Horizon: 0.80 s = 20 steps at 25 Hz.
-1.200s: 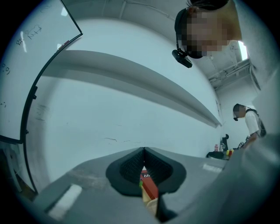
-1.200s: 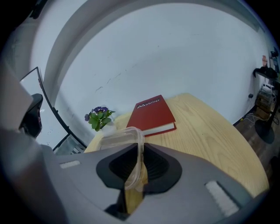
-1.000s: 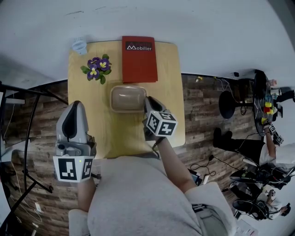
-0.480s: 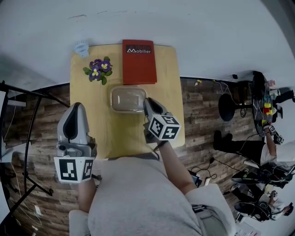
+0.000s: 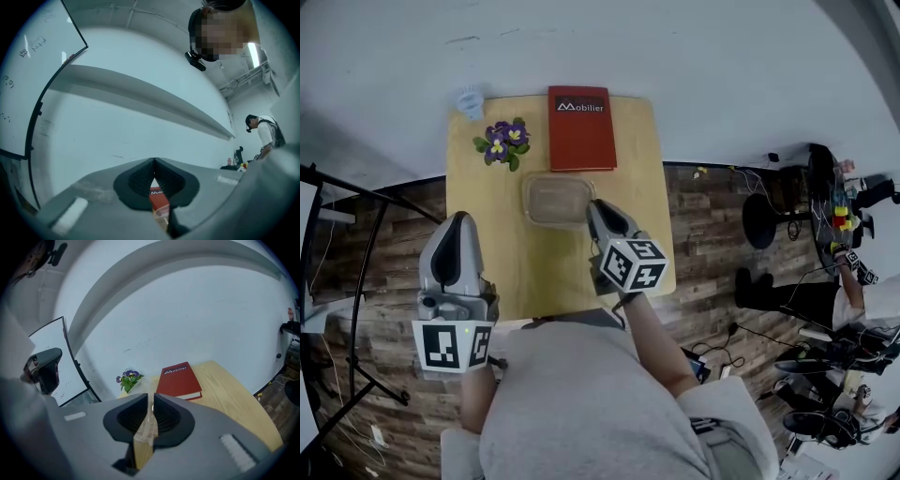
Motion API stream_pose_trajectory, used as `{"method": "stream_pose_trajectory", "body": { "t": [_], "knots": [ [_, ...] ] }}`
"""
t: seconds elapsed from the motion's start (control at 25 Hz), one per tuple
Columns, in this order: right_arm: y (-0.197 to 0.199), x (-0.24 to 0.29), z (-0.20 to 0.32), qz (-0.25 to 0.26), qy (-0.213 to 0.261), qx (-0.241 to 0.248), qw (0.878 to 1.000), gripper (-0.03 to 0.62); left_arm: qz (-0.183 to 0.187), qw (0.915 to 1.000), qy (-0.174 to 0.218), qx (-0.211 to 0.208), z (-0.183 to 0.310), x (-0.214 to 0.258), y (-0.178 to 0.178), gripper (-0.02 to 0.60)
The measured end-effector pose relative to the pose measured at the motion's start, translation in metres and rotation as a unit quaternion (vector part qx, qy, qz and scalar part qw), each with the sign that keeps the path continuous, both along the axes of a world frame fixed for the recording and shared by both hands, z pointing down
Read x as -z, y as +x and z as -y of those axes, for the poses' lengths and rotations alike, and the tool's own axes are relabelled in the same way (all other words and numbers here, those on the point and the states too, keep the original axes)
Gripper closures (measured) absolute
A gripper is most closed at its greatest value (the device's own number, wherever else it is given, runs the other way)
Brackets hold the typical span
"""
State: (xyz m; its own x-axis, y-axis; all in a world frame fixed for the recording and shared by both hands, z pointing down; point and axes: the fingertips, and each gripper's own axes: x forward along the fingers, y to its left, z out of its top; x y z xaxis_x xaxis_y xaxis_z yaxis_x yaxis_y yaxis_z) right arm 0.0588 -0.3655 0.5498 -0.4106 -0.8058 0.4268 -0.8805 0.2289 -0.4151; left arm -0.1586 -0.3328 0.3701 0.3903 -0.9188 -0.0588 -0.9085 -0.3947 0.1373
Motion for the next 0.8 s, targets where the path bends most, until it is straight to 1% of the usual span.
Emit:
{"method": "stream_pose_trajectory", "body": {
  "t": [0.48, 0.8],
  "knots": [
    [-0.006, 0.035, -0.023, -0.013, 0.048, -0.006, 0.999, 0.554, 0.001, 0.9998, 0.021, -0.005, -0.032, 0.015, -0.006, 0.577],
    [-0.009, 0.063, -0.041, -0.048, 0.091, -0.005, 0.995, 0.553, 0.001, 0.9993, 0.034, -0.013, -0.052, 0.026, -0.007, 0.577]
  ]
}}
